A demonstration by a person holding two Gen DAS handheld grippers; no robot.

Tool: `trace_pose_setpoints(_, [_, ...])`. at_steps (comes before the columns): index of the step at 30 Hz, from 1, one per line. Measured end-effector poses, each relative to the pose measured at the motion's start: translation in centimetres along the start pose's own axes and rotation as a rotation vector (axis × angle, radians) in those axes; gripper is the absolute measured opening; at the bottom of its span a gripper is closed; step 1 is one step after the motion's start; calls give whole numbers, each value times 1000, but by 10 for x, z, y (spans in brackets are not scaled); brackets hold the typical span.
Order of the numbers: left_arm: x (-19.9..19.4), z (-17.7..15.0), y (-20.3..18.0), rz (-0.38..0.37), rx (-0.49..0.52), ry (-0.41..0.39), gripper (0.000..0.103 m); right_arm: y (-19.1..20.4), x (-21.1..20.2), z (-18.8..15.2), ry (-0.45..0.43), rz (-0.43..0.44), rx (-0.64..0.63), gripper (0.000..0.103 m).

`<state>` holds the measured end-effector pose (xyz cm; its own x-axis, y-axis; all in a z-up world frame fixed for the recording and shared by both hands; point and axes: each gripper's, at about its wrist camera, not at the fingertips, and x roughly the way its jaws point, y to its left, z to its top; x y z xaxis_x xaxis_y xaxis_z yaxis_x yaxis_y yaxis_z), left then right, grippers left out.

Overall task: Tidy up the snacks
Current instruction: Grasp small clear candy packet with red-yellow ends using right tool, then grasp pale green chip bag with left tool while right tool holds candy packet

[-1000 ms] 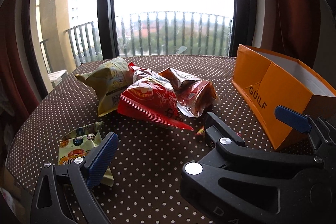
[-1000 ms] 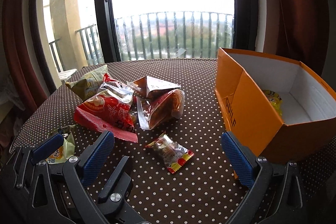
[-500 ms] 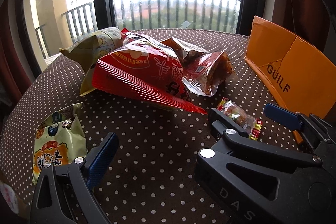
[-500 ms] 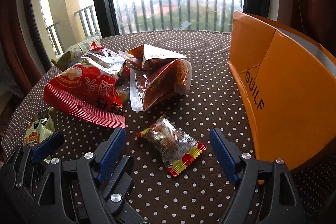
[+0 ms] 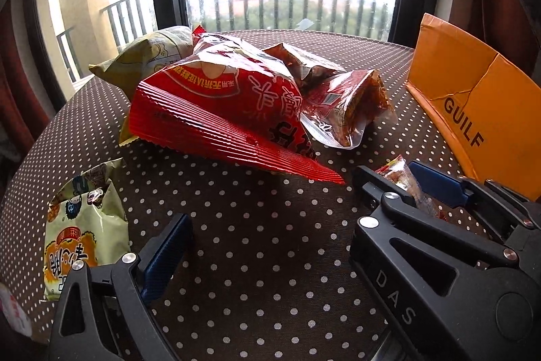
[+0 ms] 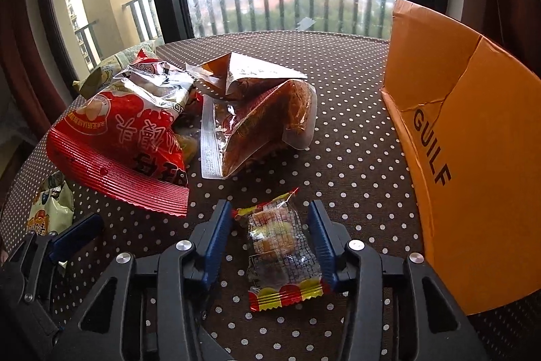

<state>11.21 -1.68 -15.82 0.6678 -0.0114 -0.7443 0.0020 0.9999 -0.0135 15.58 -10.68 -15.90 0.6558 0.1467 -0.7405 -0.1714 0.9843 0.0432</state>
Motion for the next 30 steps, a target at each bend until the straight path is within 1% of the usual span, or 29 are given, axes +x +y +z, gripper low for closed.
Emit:
trace_pose_setpoints(2, [0,0,0,-8,4,0,97,0,-1,0,0,1,3,44])
trace_pose_setpoints(4, [-2,0,-2,-13,11,-3,94,-2,-4,-3,2,2,8,39])
trace_pose_setpoints(7, [-10,-3,-3,-22,20,-12,92,-3,-10,-6,7,6,18,37])
trace_pose_setpoints(17, [-52,-12,6,-27,6,-90,92,6,-49,-12,-56,7,9,36])
trace_pose_setpoints(22, [-74,-12,17,-18,-9,-124,92,22,-68,-11,-92,17,2,36])
trace_pose_setpoints(26, [-83,-12,32,1,-32,-127,93,36,-77,-8,-102,33,-3,36])
trace_pose_setpoints(30, [-88,-13,49,42,-65,-131,93,53,-81,-5,-106,50,-33,36])
